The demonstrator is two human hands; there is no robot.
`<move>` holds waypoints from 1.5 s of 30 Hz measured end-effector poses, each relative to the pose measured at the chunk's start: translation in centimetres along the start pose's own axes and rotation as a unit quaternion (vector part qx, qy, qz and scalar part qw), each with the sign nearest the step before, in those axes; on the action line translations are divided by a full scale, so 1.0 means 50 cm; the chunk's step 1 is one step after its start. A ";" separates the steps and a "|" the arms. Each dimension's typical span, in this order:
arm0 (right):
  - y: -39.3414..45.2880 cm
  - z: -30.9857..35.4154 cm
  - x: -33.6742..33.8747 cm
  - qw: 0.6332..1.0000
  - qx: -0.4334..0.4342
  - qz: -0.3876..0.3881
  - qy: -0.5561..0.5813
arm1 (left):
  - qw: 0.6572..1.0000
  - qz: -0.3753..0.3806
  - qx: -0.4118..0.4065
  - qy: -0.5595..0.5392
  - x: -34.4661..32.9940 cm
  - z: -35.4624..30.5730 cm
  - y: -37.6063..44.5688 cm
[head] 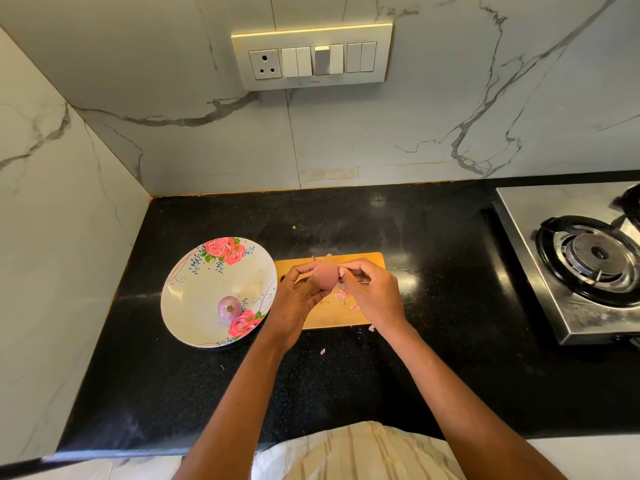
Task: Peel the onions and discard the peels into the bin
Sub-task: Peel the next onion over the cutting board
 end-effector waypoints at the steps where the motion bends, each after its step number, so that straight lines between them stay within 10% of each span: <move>1: 0.000 -0.001 -0.002 1.000 -0.017 0.010 0.016 | 1.000 -0.007 0.001 -0.007 0.000 0.000 0.000; 32: -0.008 0.004 -0.019 0.992 -0.063 0.072 0.077 | 0.996 -0.042 0.021 -0.081 -0.006 0.010 -0.001; 45: 0.001 -0.025 -0.008 0.989 -0.112 -0.016 0.093 | 0.996 -0.040 0.023 -0.079 -0.007 0.003 -0.009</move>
Point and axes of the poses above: each hand's wrist, its own y-axis towards the middle knuckle, its own x-axis out of the back of the hand, z = x × y, the point moved 3 cm from there along y, towards the middle knuckle, and after that the axes turned 6 degrees about -z, right-handed, at the moved point
